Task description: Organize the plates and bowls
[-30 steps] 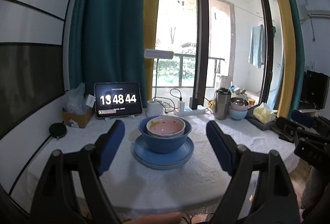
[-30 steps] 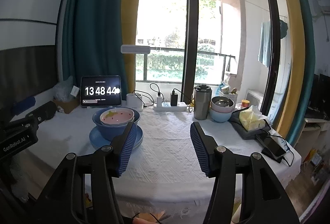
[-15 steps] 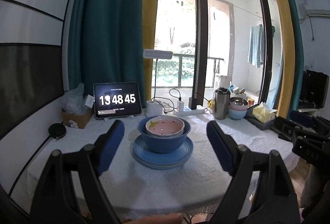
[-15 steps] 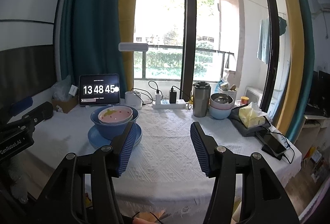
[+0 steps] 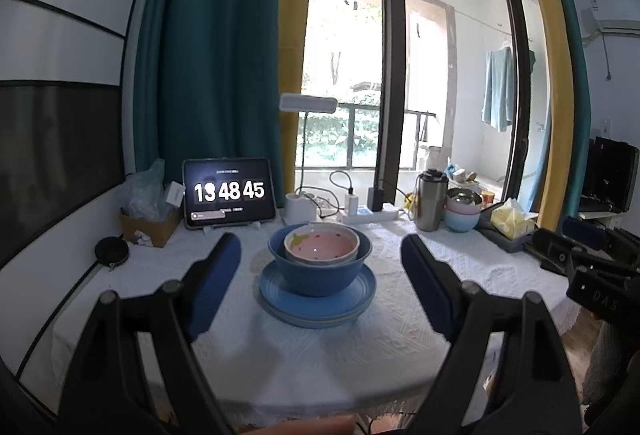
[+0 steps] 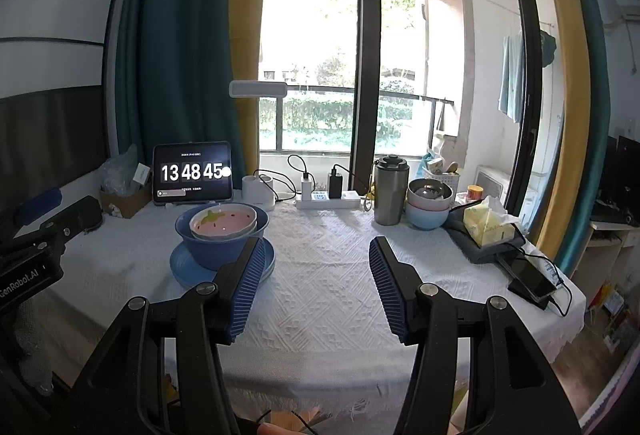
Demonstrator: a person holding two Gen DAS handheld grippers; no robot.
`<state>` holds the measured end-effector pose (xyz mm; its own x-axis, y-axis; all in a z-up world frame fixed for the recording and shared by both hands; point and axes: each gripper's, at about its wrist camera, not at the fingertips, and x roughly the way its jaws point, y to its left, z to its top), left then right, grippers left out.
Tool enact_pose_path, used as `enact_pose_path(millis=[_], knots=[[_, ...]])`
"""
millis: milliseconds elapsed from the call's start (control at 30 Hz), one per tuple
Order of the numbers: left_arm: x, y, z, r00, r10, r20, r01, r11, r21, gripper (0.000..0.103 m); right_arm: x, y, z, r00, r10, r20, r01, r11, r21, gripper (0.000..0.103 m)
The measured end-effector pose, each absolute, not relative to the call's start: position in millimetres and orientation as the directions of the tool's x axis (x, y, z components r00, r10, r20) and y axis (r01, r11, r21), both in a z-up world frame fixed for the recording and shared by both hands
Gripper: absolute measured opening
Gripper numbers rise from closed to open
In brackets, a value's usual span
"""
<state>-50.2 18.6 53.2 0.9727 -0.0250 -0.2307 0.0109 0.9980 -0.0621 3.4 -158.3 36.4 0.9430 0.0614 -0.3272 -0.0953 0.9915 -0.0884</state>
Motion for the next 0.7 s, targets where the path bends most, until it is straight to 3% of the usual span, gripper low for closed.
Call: enact_pose_path(millis=[700], knots=[[-51.2, 18.6, 52.2, 0.973, -0.023, -0.231, 0.009, 0.998, -0.064, 0.084, 3.1, -157.6, 36.1, 0.942, 0.061, -0.331, -0.095, 0.991, -0.089, 0.058]])
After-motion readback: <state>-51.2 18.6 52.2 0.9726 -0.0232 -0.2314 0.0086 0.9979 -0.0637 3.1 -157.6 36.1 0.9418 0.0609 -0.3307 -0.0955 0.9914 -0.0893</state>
